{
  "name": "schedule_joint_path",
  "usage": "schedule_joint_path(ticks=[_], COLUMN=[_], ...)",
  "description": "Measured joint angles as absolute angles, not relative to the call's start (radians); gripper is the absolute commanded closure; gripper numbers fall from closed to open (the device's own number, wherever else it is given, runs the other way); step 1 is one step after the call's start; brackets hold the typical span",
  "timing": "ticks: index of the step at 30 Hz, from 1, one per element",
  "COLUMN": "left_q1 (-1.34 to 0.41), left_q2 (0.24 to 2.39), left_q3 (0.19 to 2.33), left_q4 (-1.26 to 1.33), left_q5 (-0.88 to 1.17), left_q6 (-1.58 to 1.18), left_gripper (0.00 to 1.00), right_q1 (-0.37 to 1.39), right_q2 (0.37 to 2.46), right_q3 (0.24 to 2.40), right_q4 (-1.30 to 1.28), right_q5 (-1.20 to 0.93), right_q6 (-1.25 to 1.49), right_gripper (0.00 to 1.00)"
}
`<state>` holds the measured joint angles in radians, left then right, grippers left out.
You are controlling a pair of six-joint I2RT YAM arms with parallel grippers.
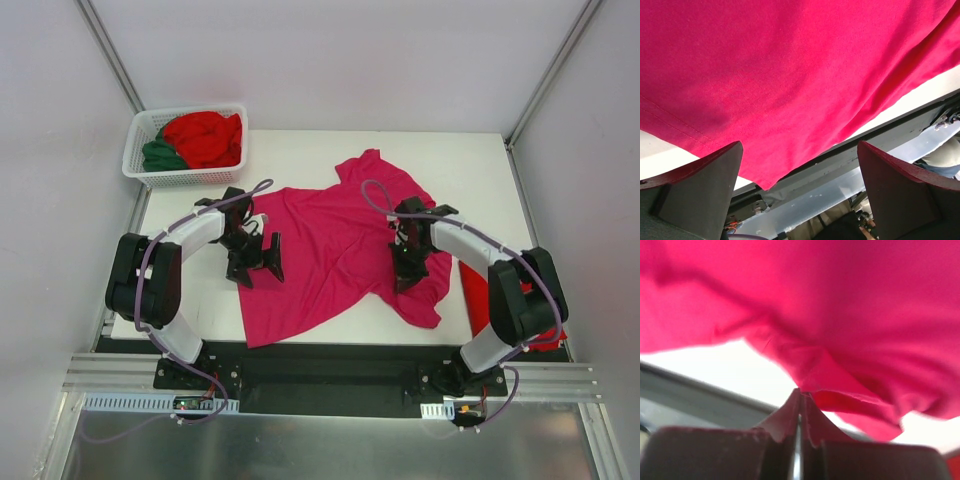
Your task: Fold and stack the t-shirts
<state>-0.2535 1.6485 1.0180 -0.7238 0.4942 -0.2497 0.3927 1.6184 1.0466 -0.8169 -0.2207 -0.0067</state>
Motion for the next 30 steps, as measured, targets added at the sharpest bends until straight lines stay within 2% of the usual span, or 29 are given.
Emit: schedule_joint_path(ticks=[10, 12, 14, 15, 16, 18, 19, 26, 30], left_q1=[-0.253, -0.253, -0.253, -0.253, -0.253, -0.253, -0.253, -0.253, -0.253], left_q2=[1.649, 1.649, 1.649, 1.649, 1.649, 1.649, 1.649, 1.649, 1.649], left_q3=[1.049, 1.061, 1.068, 1.07, 1.071, 1.072, 1.072, 1.074, 1.088], left_q4=[-0.725, -0.725, -0.724, -0.725, -0.725, -0.725, -0.726, -0.734, -0.741], left_q5=[0.498, 0.501, 0.506, 0.508, 0.51, 0.515, 0.516, 0.524, 0.526], left_q6=[-0.249, -0.248, -0.247, -0.247, -0.246, -0.246, -0.246, -0.246, -0.247], left_gripper=[0.01, 0.01, 0.01, 0.01, 0.01, 0.01, 0.01, 0.01, 0.01], right_q1=[0.692, 0.756, 0.814, 0.833, 0.855, 0.89, 0.901, 0.88, 0.765], right_q2=[1.516, 1.515, 1.515, 1.515, 1.515, 1.516, 1.516, 1.518, 1.54], right_q3=[0.971, 0.975, 0.986, 0.994, 1.004, 1.041, 1.068, 1.354, 1.313], right_q4=[-0.951, -0.986, -1.021, -1.035, -1.047, -1.065, -1.071, -1.124, -1.096], right_q5=[-0.249, -0.25, -0.256, -0.26, -0.273, -0.311, -0.327, -0.234, -0.121], right_q6=[0.094, 0.112, 0.132, 0.138, 0.144, 0.157, 0.159, 0.142, 0.128], right_gripper=[0.98, 0.92, 0.91, 0.82, 0.56, 0.19, 0.04, 0.04, 0.04])
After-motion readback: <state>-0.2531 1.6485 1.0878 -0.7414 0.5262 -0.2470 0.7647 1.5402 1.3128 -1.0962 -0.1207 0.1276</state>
